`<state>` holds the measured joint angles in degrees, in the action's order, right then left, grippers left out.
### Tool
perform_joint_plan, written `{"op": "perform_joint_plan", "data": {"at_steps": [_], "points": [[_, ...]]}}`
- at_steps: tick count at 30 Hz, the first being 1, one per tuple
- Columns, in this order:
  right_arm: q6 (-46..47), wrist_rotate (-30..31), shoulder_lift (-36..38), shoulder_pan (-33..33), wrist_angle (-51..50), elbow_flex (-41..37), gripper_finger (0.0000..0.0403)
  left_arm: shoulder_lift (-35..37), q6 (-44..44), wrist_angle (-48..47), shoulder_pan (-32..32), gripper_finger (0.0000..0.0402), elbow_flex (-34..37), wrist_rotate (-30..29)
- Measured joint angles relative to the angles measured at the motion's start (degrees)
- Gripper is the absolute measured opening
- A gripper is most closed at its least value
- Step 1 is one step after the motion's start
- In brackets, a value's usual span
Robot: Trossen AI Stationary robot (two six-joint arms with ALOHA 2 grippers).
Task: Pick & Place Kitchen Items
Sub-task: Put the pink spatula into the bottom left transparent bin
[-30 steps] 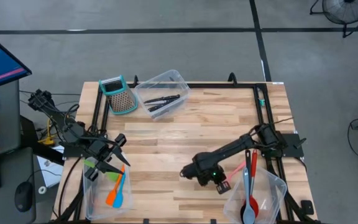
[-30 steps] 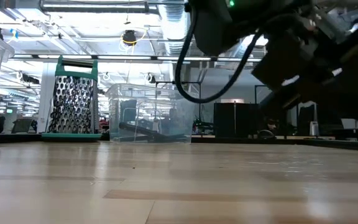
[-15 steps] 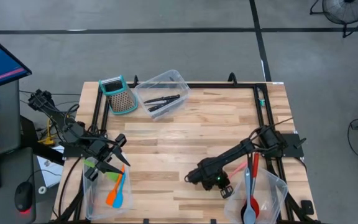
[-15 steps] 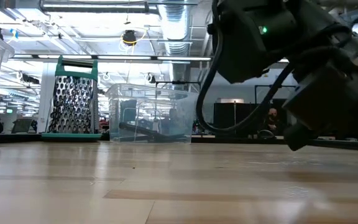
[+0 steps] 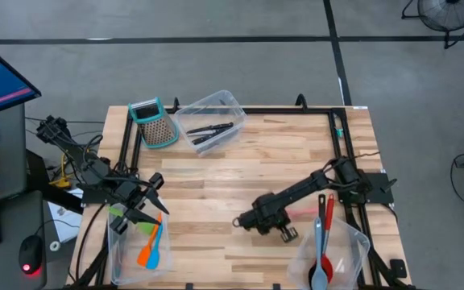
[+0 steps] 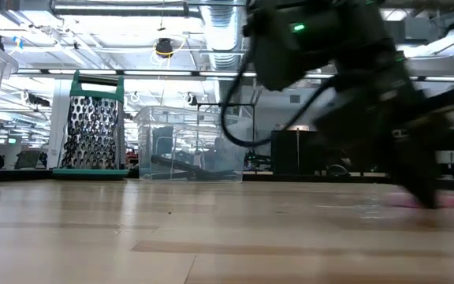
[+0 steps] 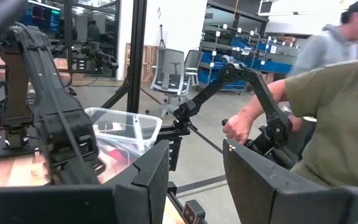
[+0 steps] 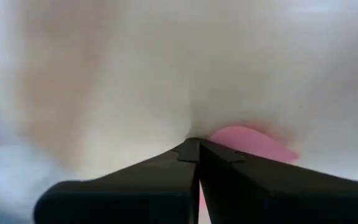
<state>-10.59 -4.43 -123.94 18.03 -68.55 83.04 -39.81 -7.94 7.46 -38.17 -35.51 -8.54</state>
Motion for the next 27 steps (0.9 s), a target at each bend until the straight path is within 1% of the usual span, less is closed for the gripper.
{"op": "perform_joint_plan", "data": {"at_steps": [3, 7, 9, 12, 16, 18, 21, 24, 27], "points": [[-2.02, 7.22, -0.13, -2.07, -0.81, 1.81, 0.0, 0.0, 0.07, 0.0, 0.0, 0.0131, 0.0, -0.02], [-3.63, 12.8, -0.26, -5.74, 0.68, 3.62, 0.0, 0.0, 0.46, 0.0, 0.0, 0.0131, 0.0, -0.3], [-2.64, 14.27, -0.3, -7.9, 2.47, 4.56, 0.0, 0.0, 0.38, 0.0, 0.0, 0.0131, 0.0, -0.46], [1.93, 14.96, -0.74, -10.8, 1.82, 7.27, 0.0, 0.0, 0.09, 0.0, 0.0, 0.0131, 0.0, -0.46], [10.07, 14.37, 1.59, -13.22, -4.72, 13.13, 0.0, 0.0, 0.02, 0.02, 0.0, 0.0131, 0.0, -0.45], [14.51, 13.97, 3.87, -13.49, -6.8, 13.92, 0.0, 0.0, 0.02, 0.02, 0.0, 0.0131, 0.0, -0.43], [20.62, 15.06, 6.89, -12.84, -7.59, 13.13, 0.0005, 0.0, 0.0, 0.0, 0.0, 0.0131, 0.0, -0.43], [24.46, 15.12, 9.88, -11.02, -10.79, 11.06, 0.0034, 0.02, -0.01, -0.01, 0.0, 0.0131, 0.0, -0.43], [29.47, 14.67, 11.71, -9.18, -11.98, 7.57, 0.0085, 0.02, -0.02, -0.04, -0.02, 0.0131, 0.0, -0.41]]}}
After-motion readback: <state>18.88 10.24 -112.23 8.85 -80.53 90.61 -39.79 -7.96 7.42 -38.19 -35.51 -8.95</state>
